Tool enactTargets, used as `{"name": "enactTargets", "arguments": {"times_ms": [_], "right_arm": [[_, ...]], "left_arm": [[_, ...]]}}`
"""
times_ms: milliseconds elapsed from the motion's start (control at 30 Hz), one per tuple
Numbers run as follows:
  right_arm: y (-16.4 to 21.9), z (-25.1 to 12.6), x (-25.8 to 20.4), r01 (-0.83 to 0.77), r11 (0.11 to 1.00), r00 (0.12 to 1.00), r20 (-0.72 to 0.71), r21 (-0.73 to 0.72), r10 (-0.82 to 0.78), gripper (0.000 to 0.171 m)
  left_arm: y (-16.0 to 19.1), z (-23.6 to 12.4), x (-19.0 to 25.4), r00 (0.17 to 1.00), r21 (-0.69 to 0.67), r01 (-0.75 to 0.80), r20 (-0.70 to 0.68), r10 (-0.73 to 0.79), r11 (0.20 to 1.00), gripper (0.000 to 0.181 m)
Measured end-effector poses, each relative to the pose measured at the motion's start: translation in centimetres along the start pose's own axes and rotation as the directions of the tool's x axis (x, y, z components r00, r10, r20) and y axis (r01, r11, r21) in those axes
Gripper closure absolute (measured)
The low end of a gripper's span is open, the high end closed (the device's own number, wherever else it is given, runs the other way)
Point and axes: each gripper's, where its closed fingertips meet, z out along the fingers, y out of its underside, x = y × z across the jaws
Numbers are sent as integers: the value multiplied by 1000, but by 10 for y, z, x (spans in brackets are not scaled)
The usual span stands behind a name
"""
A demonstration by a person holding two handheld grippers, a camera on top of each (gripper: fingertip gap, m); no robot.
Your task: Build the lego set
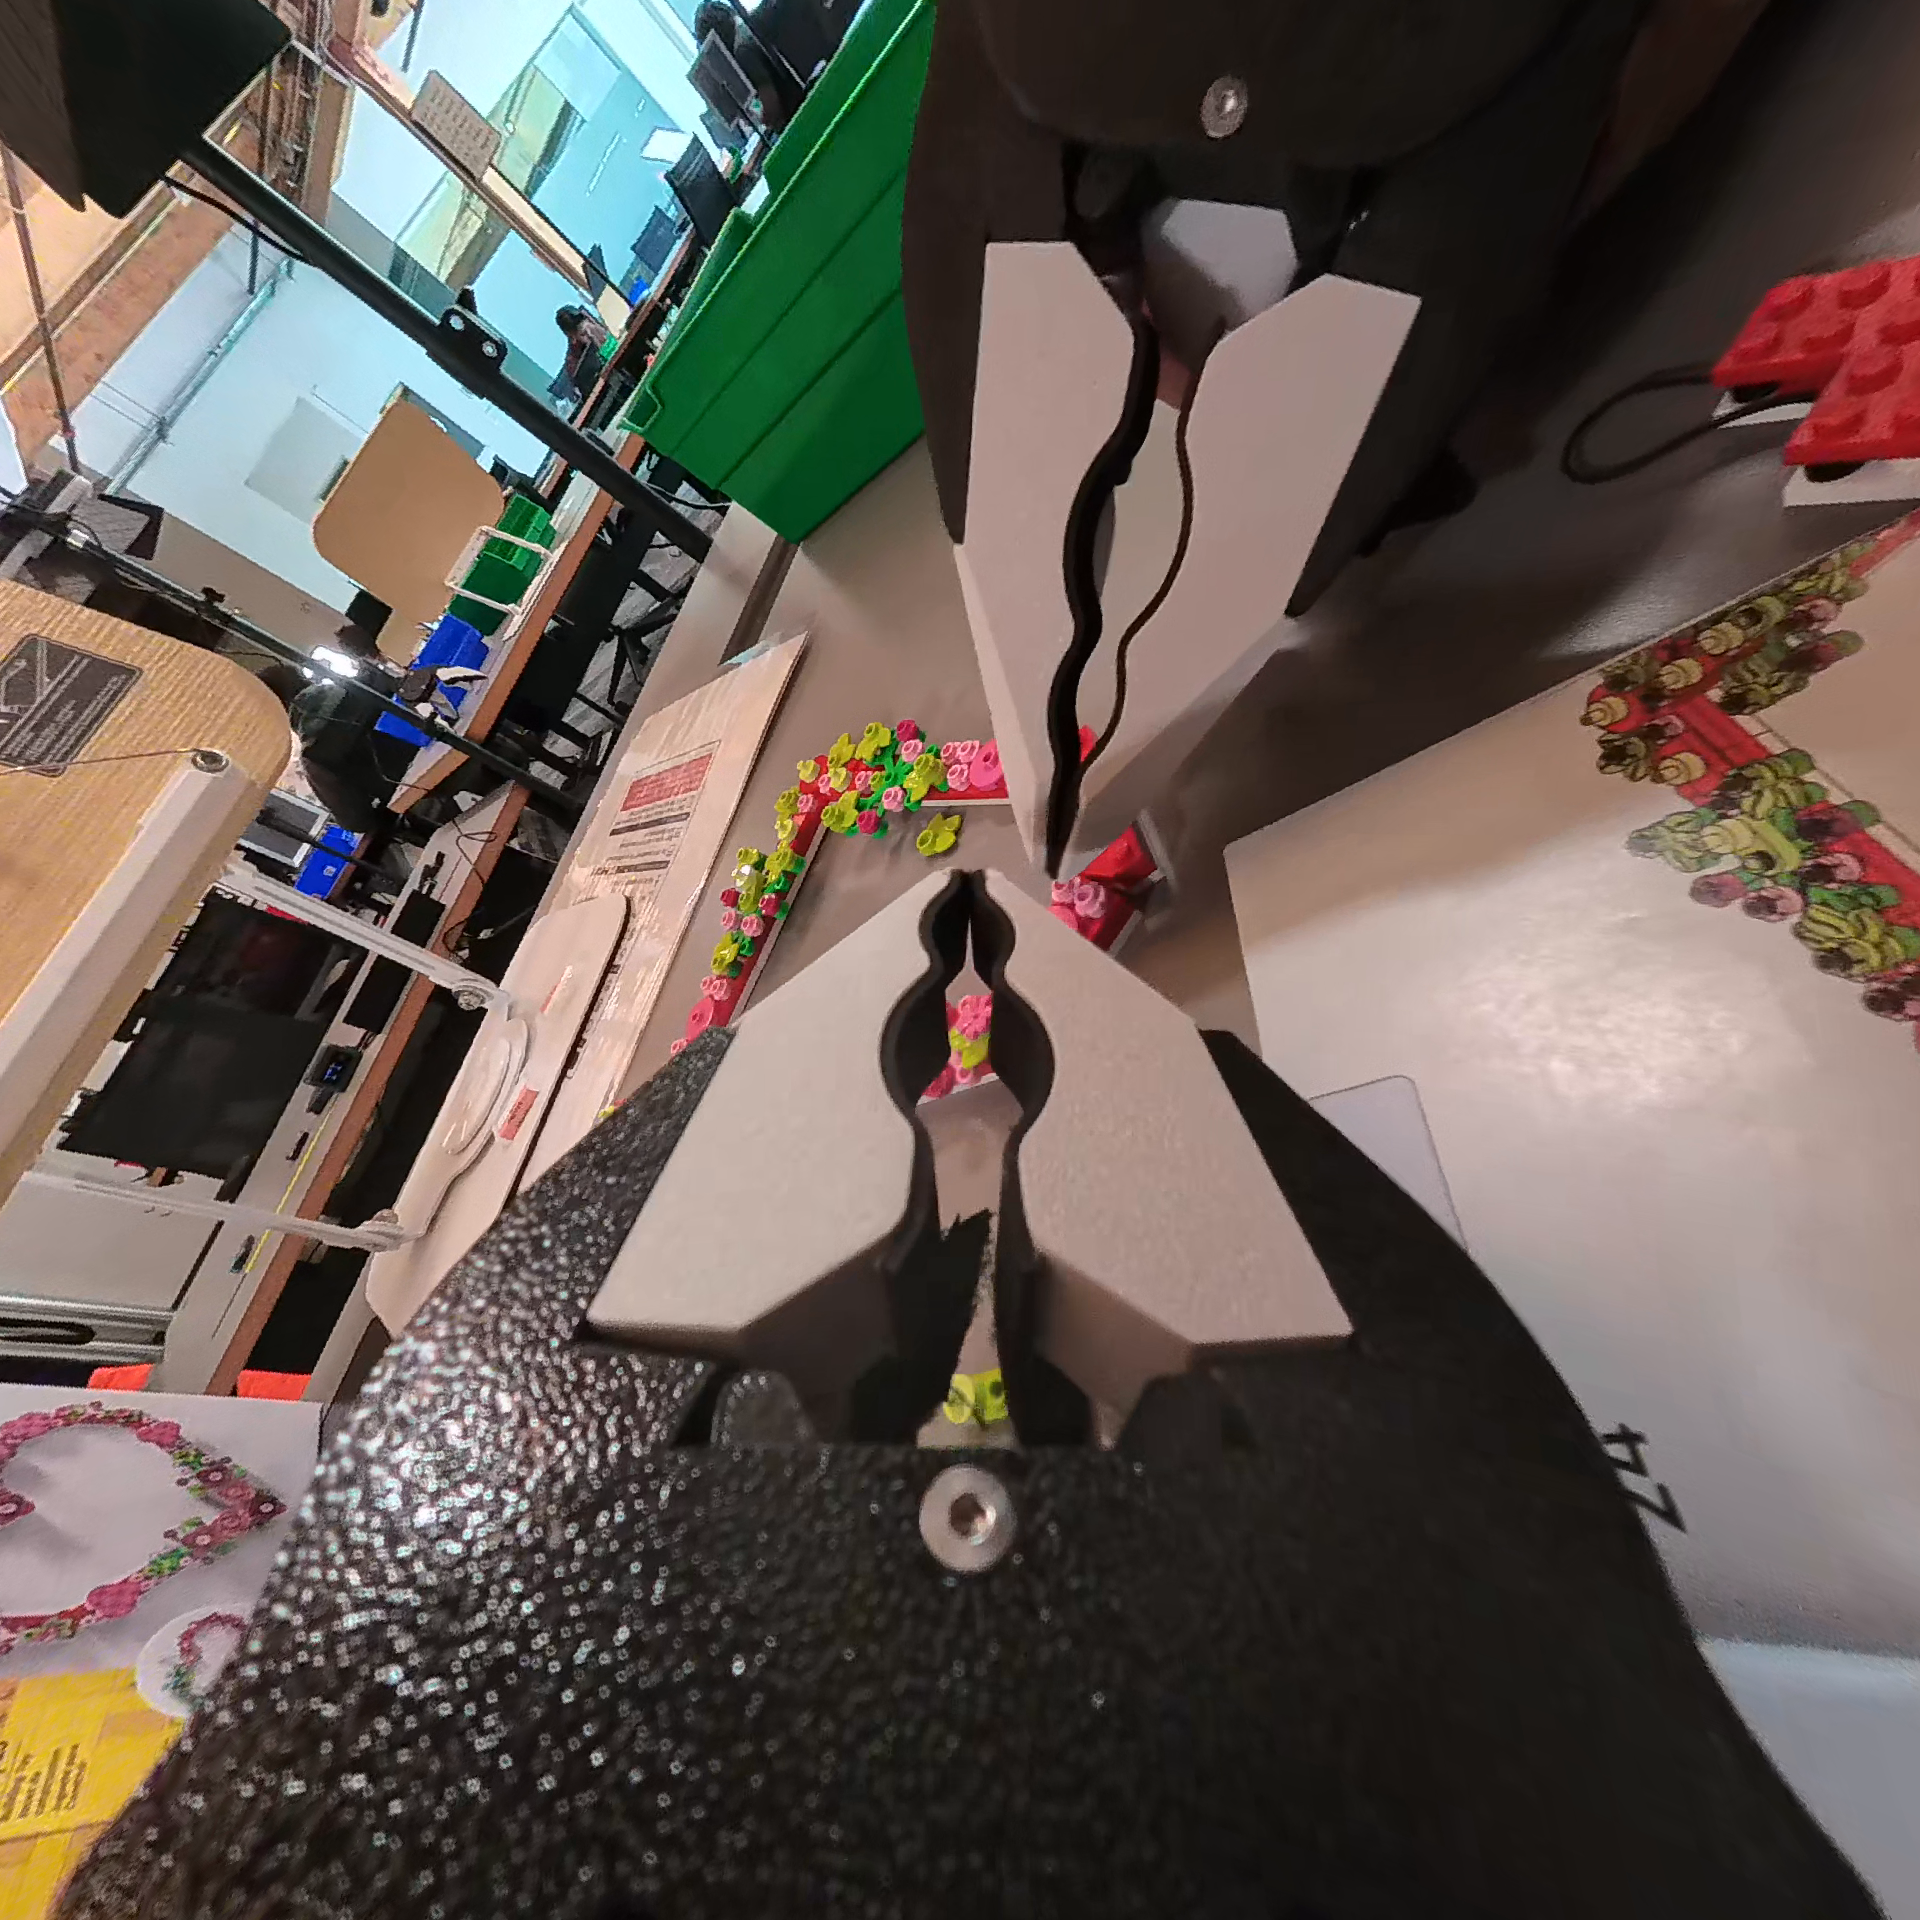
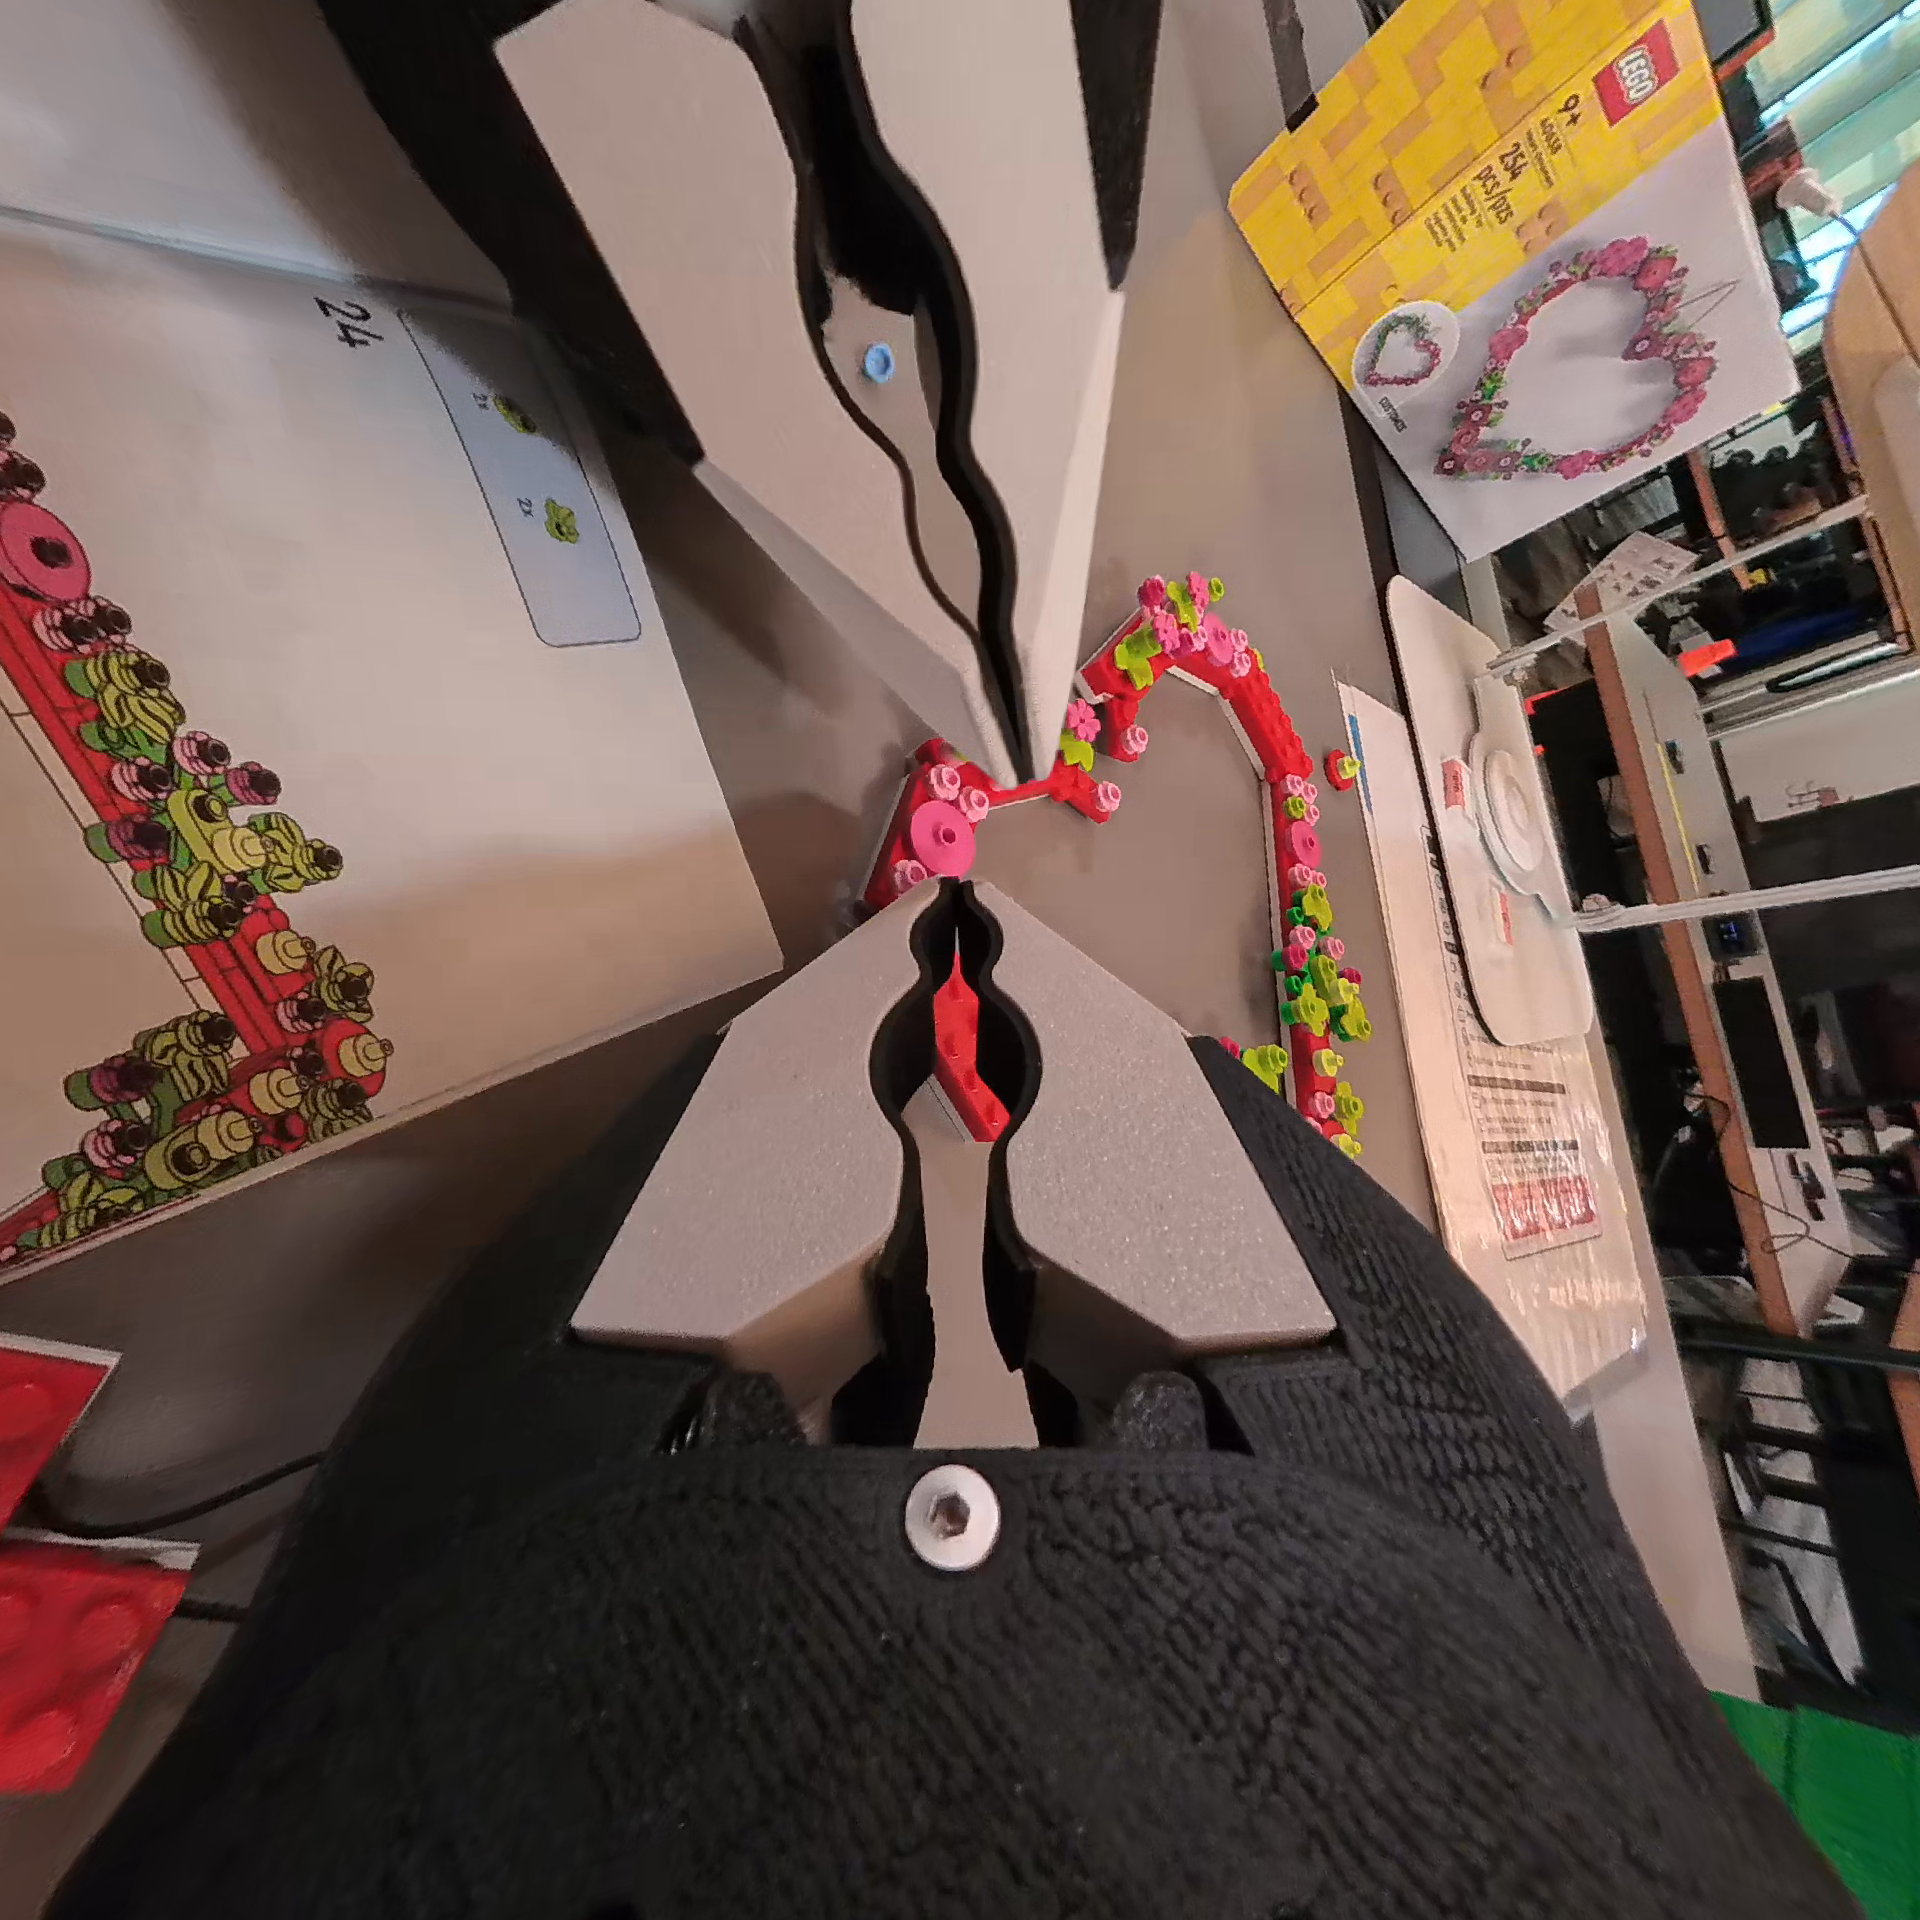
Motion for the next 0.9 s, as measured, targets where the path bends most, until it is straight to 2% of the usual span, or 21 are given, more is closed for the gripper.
{"name": "enactTargets", "arguments": {"times_ms": [567,900], "right_arm": [[0,-1,4,16,1000,1000,-23,-10,-16,171],[1,0,9,32,999,998,-44,-16,-33,171]], "left_arm": [[8,-1,-8,998,-44,33,-42,-35,998,181],[11,0,-8,998,-70,-57,-19,55,996,181]]}}
